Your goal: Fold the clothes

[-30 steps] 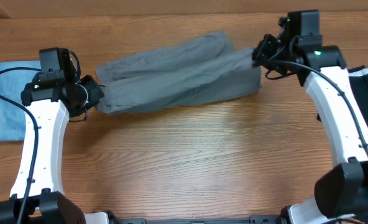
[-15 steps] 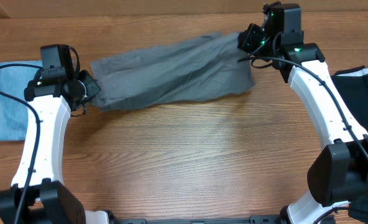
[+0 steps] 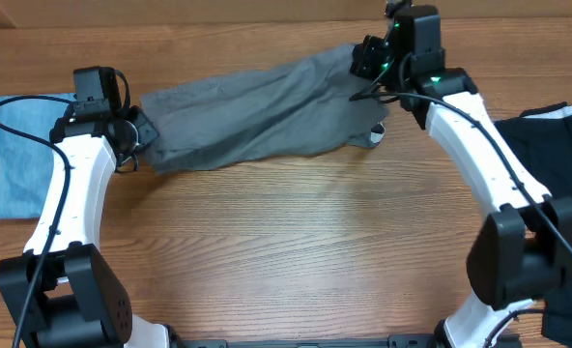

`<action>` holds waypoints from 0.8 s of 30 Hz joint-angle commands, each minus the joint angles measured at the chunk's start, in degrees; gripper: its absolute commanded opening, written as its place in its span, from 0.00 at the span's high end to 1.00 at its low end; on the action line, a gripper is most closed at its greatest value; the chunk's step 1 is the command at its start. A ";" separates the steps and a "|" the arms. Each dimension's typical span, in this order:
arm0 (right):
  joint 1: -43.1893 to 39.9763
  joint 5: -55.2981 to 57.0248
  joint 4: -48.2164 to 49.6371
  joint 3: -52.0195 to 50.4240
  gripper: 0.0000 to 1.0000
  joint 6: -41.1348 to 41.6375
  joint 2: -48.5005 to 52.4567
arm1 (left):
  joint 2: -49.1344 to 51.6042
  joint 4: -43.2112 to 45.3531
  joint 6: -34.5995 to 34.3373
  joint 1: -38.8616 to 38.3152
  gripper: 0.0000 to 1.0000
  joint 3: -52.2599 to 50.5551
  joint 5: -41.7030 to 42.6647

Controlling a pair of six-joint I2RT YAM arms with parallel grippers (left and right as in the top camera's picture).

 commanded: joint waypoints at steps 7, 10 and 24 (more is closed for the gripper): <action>0.61 2.25 7.45 1.70 0.96 -0.55 6.47 | -0.02 5.22 1.01 0.24 0.96 1.33 -4.59; 0.70 2.27 10.93 1.70 0.96 -0.55 7.82 | -0.02 6.64 1.27 0.22 0.96 1.33 -4.59; 0.79 3.48 16.72 1.70 0.77 -0.57 10.64 | 4.28 13.94 4.37 -0.22 0.00 1.33 -3.87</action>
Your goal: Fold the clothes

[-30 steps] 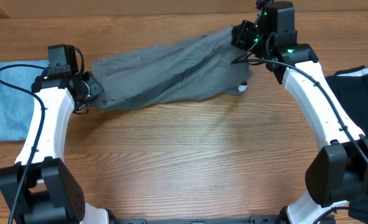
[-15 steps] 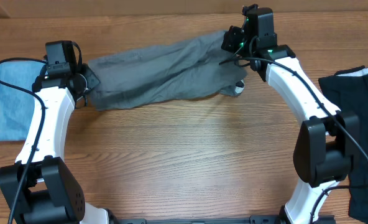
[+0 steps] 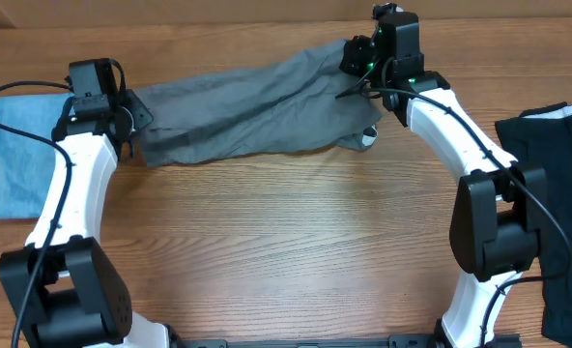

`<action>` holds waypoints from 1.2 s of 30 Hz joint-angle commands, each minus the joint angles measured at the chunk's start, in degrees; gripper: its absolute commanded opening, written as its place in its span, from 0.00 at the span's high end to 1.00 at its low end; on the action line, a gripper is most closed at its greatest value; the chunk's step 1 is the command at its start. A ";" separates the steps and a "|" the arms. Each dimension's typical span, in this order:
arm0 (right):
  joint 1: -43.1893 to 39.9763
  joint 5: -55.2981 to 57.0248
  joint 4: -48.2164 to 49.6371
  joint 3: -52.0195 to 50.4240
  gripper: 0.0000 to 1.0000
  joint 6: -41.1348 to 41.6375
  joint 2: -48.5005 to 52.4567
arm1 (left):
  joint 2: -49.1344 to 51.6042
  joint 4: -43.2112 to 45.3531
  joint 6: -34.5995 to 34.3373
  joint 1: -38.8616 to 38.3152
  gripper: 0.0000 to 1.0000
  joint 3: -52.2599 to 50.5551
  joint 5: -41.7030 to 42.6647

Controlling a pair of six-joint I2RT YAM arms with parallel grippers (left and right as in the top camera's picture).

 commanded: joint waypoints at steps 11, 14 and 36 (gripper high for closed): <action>-1.01 -0.39 6.54 4.94 0.00 -0.74 2.14 | 0.20 -0.15 7.63 -3.26 0.00 8.37 1.97; -1.49 -4.83 -0.44 8.76 0.00 -2.80 2.03 | 0.02 -3.85 7.58 -5.05 0.00 11.17 1.68; 0.13 -7.37 -30.25 11.98 0.96 -20.44 4.87 | 17.16 -8.90 7.54 -12.48 0.96 11.17 4.63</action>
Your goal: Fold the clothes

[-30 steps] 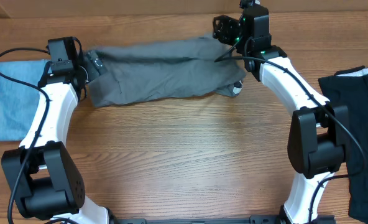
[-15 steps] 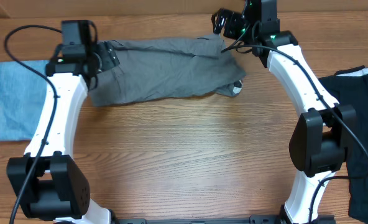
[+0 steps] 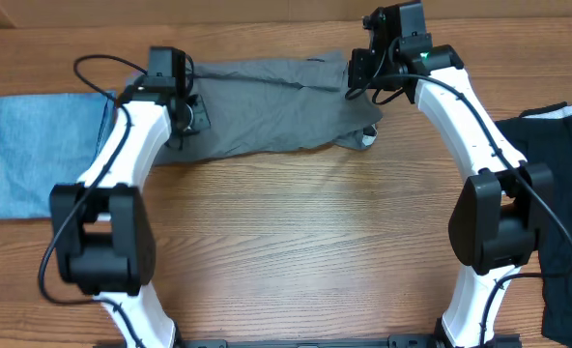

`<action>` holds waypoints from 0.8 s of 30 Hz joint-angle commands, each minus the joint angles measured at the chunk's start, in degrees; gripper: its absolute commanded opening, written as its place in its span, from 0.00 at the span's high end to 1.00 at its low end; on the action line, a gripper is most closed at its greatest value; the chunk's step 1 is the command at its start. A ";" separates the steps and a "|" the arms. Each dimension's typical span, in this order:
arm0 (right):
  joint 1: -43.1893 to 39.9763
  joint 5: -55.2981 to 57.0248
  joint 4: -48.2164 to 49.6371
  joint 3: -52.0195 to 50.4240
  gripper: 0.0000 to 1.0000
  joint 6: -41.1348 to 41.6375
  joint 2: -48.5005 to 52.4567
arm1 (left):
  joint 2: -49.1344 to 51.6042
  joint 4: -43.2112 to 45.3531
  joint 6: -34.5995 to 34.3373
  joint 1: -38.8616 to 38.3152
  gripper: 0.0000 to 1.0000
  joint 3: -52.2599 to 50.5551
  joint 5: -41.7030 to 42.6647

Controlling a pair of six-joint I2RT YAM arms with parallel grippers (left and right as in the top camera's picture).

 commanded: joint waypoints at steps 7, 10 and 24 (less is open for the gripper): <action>1.60 -3.37 1.31 -0.72 0.96 -3.52 8.70 | 4.07 4.15 0.74 -0.07 0.96 0.85 1.49; 1.60 -4.31 0.09 -0.72 0.96 -3.69 11.41 | 4.07 4.20 0.63 -0.07 0.96 0.85 1.51; -0.07 6.93 -22.36 -0.72 0.96 1.81 12.94 | 2.95 0.44 0.85 -0.90 0.96 1.03 3.43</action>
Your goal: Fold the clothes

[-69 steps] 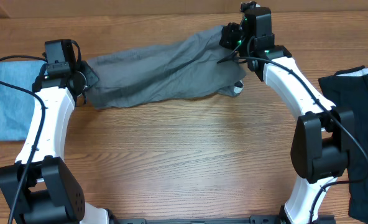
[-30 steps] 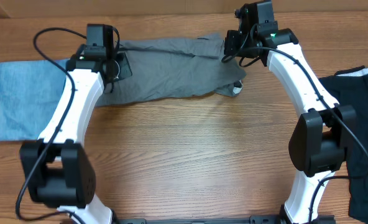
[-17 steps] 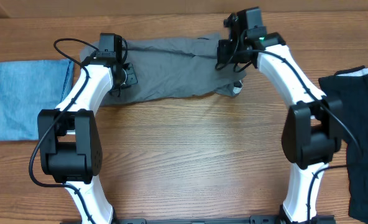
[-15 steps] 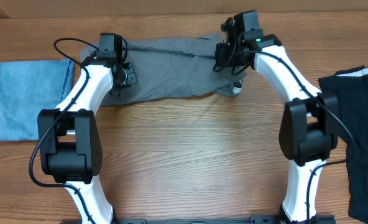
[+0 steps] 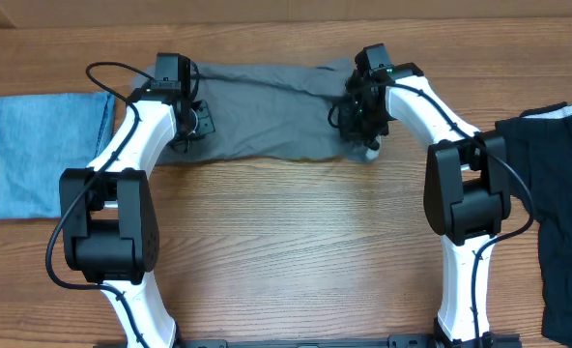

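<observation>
A grey garment [image 5: 267, 111] lies spread lengthwise across the back of the table. My left gripper [image 5: 197, 118] sits low on its left end and looks shut on the cloth there, though the fingers are partly hidden by the wrist. My right gripper [image 5: 361, 118] is down on the garment's right end, pinching bunched grey fabric near the front edge. A small white patch [image 5: 371, 147] of the garment shows just under the right gripper.
A folded light-blue denim piece [image 5: 40, 150] lies at the left edge of the table. A black garment [image 5: 557, 203] with a bit of white is piled at the right edge. Both arms' bases stand at the front, left and right.
My right gripper has come from the garment's back right corner toward the front, and the right end now lies bunched under it. The left gripper has barely shifted.
Both grippers first held the grey garment by its two ends, stretched slantwise across the back. It then sat slightly farther back. After that the left gripper was well inward with the left end laid over. Now the right end is drawn forward too.
</observation>
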`<action>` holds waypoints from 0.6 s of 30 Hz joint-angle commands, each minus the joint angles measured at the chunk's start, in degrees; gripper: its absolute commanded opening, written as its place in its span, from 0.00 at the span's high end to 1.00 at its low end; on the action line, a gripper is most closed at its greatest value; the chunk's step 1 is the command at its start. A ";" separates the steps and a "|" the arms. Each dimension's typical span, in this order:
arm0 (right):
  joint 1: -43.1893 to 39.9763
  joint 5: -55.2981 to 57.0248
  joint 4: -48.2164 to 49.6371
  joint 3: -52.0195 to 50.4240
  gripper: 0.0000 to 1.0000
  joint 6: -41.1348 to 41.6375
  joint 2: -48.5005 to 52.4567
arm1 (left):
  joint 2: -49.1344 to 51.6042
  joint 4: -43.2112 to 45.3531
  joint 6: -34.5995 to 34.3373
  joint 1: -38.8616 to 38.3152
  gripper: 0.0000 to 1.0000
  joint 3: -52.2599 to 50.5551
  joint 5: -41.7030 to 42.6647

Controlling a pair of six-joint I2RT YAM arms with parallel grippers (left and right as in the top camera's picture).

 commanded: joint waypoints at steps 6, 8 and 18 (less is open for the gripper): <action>-1.51 5.60 -15.23 -0.66 0.96 3.72 -0.04 | -6.47 -3.26 0.85 -4.42 0.96 1.03 0.63; -1.51 6.16 -18.03 -0.66 0.96 3.93 -0.04 | -9.51 -4.15 0.83 -6.08 0.96 1.03 0.57; -1.38 7.10 -24.17 -0.66 0.96 4.76 -0.11 | -12.09 -11.74 -1.75 -11.45 0.96 0.92 -3.61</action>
